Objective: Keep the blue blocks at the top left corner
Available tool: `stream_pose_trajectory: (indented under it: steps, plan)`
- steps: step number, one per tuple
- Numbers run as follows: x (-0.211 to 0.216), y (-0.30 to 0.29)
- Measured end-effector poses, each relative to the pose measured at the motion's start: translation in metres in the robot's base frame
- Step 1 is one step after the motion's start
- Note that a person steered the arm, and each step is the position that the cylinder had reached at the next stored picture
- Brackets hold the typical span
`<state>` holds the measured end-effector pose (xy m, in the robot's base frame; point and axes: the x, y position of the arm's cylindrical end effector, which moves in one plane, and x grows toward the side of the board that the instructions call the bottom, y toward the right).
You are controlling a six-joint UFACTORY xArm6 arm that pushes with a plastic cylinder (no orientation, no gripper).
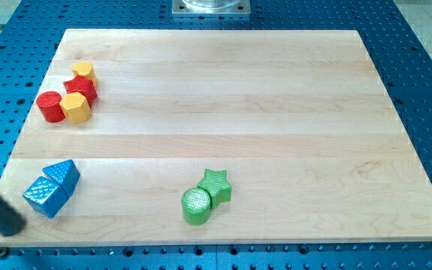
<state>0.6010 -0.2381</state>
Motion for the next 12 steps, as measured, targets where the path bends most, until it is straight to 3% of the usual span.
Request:
stream_pose_trajectory:
  steps: [1, 2, 4, 5, 9, 10, 12]
  plan:
    - [-0.046, 0.044]
    - [-0.099, 0.053]
    - [-0.138, 0.087]
    - [-0.195, 0.107]
    - [-0.309, 0.219]
    - [-0.32, 0.173]
    - [-0.333, 0.155]
